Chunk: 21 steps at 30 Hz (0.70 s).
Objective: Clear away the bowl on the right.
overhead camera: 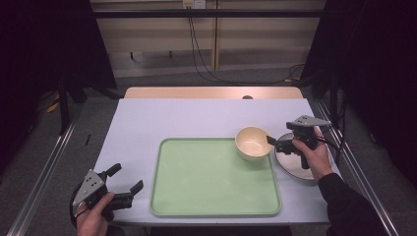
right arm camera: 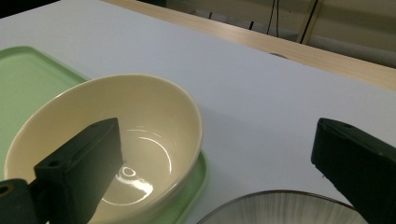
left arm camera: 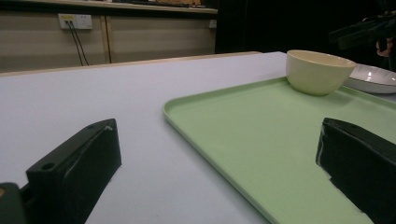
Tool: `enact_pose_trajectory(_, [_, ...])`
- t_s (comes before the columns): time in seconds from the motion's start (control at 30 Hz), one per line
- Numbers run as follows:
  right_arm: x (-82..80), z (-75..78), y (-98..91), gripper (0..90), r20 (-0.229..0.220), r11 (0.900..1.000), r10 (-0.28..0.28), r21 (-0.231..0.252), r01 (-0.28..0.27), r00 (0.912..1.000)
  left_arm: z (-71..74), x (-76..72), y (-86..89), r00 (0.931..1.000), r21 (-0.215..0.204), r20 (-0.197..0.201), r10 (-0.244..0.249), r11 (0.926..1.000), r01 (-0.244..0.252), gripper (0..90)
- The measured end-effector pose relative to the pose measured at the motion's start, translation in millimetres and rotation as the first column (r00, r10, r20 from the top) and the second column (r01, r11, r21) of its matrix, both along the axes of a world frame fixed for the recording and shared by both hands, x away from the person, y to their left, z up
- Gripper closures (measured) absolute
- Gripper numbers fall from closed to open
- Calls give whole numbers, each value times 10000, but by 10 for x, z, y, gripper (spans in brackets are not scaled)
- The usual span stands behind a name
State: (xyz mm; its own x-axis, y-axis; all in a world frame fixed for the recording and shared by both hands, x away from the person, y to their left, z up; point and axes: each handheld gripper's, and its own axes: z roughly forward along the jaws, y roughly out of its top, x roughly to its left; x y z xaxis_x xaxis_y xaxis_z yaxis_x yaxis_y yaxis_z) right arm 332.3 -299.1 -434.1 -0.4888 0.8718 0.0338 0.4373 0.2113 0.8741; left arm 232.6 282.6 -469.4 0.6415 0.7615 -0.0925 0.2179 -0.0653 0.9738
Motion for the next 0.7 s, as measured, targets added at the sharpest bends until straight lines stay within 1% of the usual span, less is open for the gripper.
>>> enact_pose_trajectory(0.03, [-14, -2, -12, 18, 65, 10000, 10, -69, -9, 10000, 0, 0, 0, 10000, -6, -16, -5, 10000, 5, 0])
enact_pose_trajectory(0.07, [-40, -4, -26, 18, 171, 10000, 1, -24, -1, 9999, 0, 0, -1, 10000, -13, -19, -5, 10000, 5, 1])
enact_pose_trajectory(0.23, [-158, -18, -93, 18, 255, 9999, -2, 139, -2, 9997, -2, -1, 2, 10000, -50, -34, 19, 10000, -19, 0])
enact_pose_trajectory(0.37, [-262, -19, -138, 18, 418, 10000, -35, 28, 34, 9991, 0, 2, -1, 10000, -18, -30, -55, 10000, 55, 1])
enact_pose_trajectory(0.4, [-282, -21, -150, 18, 387, 10000, -22, 63, 20, 9992, 0, 4, 1, 10000, 21, -16, -97, 10000, 97, 1])
enact_pose_trajectory(0.43, [-299, -23, -160, 19, 412, 10000, 14, -3, -14, 9991, 1, 1, 1, 10000, 47, -29, -59, 10000, 59, 0])
enact_pose_trajectory(0.47, [-320, -25, -168, 18, 432, 10000, -38, -27, 39, 9991, 1, -2, -3, 10000, -22, -39, -18, 10000, 18, 1])
enact_pose_trajectory(0.53, [-355, -24, -185, 16, 321, 9995, -267, 167, 262, 9991, 1, -3, 0, 10000, -36, -43, 0, 10000, -1, 1])
enact_pose_trajectory(0.57, [-374, -25, -195, 16, 352, 9994, -327, 147, 322, 9988, 1, -3, 1, 10000, -32, -38, 6, 10000, -6, 1])
enact_pose_trajectory(0.6, [-395, -24, -206, 16, 329, 9994, -314, 140, 310, 9990, 2, -3, 1, 10000, -31, -45, -8, 10000, 8, 1])
enact_pose_trajectory(0.63, [-417, -25, -214, 16, 409, 9996, -287, 90, 284, 9988, 1, -2, -1, 10000, -31, -42, -6, 10000, 6, 0])
enact_pose_trajectory(0.7, [-472, -28, -228, 15, 443, 9995, -281, 169, 274, 9986, 2, -2, -1, 10000, -21, -47, -18, 10000, 18, 1])
